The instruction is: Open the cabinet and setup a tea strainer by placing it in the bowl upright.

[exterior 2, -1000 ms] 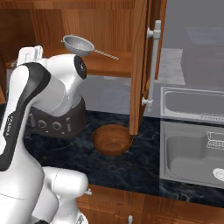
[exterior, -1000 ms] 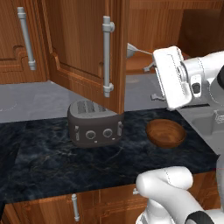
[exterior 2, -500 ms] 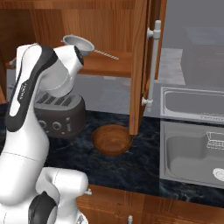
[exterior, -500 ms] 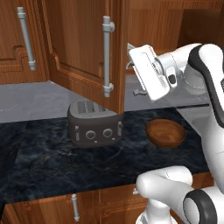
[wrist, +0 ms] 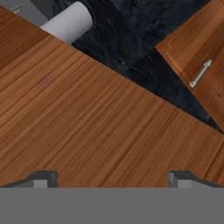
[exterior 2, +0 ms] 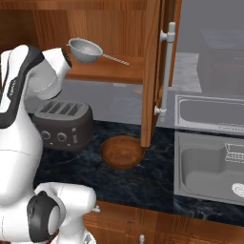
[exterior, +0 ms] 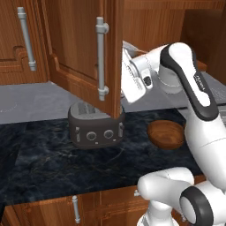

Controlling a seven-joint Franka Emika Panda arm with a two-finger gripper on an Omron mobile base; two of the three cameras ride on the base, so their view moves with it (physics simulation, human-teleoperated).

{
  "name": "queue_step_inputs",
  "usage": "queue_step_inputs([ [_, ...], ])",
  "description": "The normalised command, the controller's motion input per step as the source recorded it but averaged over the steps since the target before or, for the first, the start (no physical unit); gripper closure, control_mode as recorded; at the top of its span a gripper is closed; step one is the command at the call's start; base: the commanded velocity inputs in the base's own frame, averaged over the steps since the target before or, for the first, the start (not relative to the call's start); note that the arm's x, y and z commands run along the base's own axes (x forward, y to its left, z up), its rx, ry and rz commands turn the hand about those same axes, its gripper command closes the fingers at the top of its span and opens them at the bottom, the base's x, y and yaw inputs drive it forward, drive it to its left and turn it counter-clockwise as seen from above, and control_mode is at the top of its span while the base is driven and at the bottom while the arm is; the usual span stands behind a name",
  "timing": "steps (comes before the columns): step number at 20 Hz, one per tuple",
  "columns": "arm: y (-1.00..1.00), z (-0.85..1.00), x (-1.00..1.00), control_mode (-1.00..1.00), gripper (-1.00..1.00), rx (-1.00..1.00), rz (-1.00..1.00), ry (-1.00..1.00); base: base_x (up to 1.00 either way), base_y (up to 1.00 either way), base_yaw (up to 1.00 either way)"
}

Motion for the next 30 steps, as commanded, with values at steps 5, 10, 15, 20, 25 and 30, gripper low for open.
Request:
queue_step_inputs([
  [5,0.87,-0.06,0.0,-1.0,-1.0,0.0,0.06,0.0,0.0,0.0,0.0],
  [10,0.9,-0.08,0.0,-1.0,-1.0,0.0,0.02,0.0,0.0,0.0,0.0],
  [15,0.61,-0.01,0.0,-1.0,-1.0,0.0,0.0,0.0,0.0,0.0,0.0],
  [20,0.48,0.0,0.0,-1.0,-1.0,0.0,0.0,0.0,0.0,0.0,0.0],
  [25,0.27,-0.03,0.0,-1.0,-1.0,0.0,0.0,0.0,0.0,0.0,0.0],
  [30,0.14,-0.15,0.0,-1.0,-1.0,0.0,0.0,-0.02,0.0,0.0,0.0],
])
